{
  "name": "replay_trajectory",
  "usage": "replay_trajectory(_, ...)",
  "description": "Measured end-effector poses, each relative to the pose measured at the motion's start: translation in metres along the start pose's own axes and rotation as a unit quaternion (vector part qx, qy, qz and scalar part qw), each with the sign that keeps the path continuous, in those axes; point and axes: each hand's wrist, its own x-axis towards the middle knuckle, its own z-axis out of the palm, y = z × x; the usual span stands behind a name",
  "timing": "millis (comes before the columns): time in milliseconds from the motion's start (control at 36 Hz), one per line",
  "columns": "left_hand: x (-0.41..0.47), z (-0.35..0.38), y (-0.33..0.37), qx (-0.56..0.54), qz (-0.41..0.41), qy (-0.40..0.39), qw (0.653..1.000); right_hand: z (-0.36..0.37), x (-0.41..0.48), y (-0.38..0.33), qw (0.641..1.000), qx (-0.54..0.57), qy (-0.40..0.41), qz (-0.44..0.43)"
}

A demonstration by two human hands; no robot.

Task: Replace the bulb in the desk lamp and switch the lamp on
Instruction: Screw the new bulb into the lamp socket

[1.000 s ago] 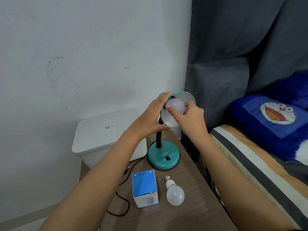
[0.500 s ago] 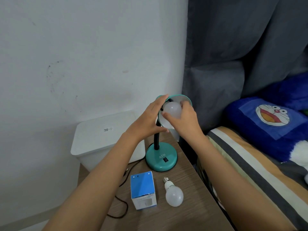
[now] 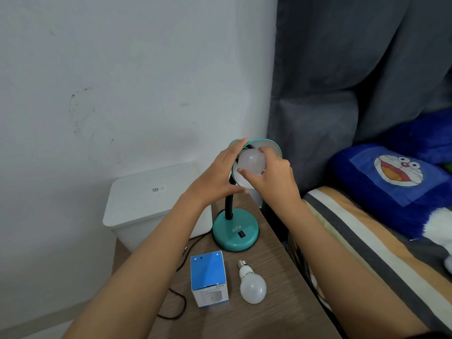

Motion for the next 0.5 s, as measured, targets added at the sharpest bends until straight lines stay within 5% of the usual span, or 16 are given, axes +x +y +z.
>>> replay_trajectory(500, 0.0002, -0.0006, -0.0008, 0.0, 0.0, -0.001, 1.0, -0.0001, 0.0009, 0.0, 1.0, 0.002, 0.008, -0.027)
